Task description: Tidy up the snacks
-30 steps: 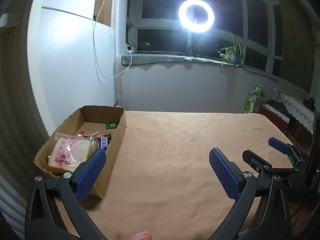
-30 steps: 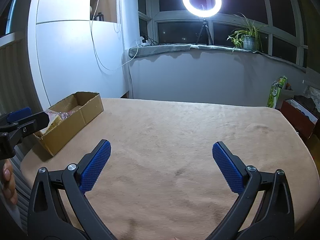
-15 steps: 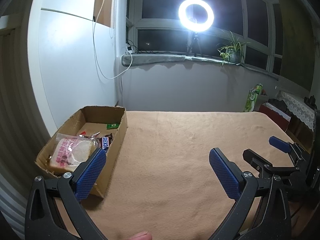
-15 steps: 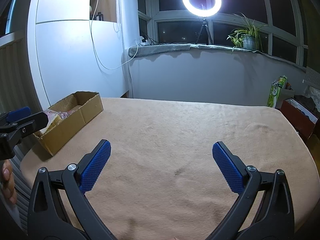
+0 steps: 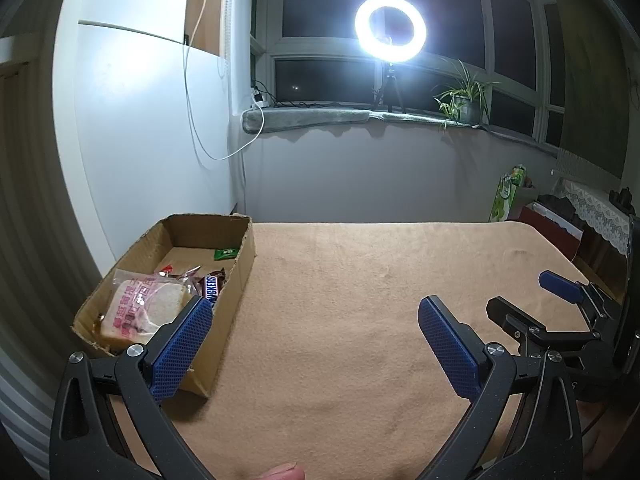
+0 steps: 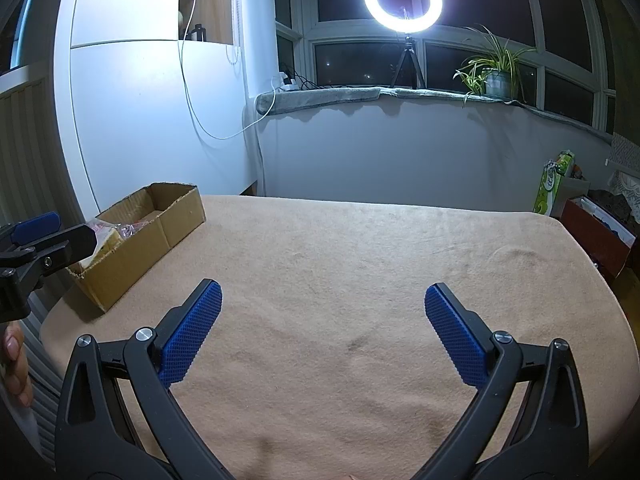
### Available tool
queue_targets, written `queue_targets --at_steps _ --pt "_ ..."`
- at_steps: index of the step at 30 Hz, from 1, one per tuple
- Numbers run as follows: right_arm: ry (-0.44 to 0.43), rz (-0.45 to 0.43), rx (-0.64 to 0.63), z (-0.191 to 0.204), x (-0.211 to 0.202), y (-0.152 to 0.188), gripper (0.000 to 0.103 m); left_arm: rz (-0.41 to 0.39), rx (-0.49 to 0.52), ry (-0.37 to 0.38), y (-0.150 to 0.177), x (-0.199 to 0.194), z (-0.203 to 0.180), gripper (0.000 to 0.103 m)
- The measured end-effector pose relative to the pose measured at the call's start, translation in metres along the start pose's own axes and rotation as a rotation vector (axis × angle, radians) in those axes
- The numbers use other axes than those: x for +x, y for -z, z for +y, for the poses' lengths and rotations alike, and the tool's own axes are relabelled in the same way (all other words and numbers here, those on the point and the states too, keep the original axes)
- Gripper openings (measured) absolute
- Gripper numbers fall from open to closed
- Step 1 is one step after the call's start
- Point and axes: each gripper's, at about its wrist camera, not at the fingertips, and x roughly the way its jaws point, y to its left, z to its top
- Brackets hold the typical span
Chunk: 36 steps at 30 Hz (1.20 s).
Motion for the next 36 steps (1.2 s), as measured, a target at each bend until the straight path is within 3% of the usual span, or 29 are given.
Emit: queue_targets --at_steps 23,29,36 --pt "0.004 0.008 0.010 -0.005 0.004 0.001 0.103 0.021 0.009 -0.006 0.004 0.007 -0.004 0.103" --pt "0.003 0.015 0.010 -0.006 0.007 0.003 0.103 0.057 -0.033 0.044 0.006 0.014 0.000 0.102" --pt "0.002 0.019 0.012 -0.006 0.008 0.006 0.103 0.071 -0.052 0.049 0.009 0.018 0.004 0.103"
